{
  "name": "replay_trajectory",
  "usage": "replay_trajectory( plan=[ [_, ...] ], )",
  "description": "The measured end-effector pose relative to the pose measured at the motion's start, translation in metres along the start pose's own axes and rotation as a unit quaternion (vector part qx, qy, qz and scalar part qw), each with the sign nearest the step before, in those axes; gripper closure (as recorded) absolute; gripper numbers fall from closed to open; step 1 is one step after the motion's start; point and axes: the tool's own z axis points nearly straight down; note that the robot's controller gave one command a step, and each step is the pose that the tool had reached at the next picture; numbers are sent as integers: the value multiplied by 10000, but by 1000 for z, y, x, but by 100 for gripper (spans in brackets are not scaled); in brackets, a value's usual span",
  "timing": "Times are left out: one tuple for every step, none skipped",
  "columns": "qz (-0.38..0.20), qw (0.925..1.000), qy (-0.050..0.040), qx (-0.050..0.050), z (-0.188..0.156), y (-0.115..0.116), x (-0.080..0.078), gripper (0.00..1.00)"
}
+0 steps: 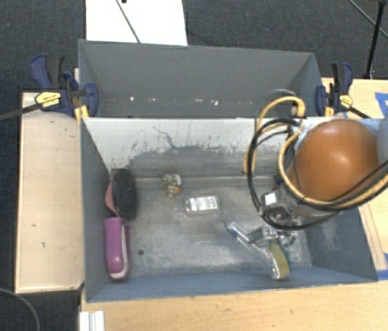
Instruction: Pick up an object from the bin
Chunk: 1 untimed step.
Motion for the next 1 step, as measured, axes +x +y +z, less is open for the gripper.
replay_trajectory(
  plan=[
    [-115, 9999, 3, -25, -13, -2, -16, 100]
  ],
)
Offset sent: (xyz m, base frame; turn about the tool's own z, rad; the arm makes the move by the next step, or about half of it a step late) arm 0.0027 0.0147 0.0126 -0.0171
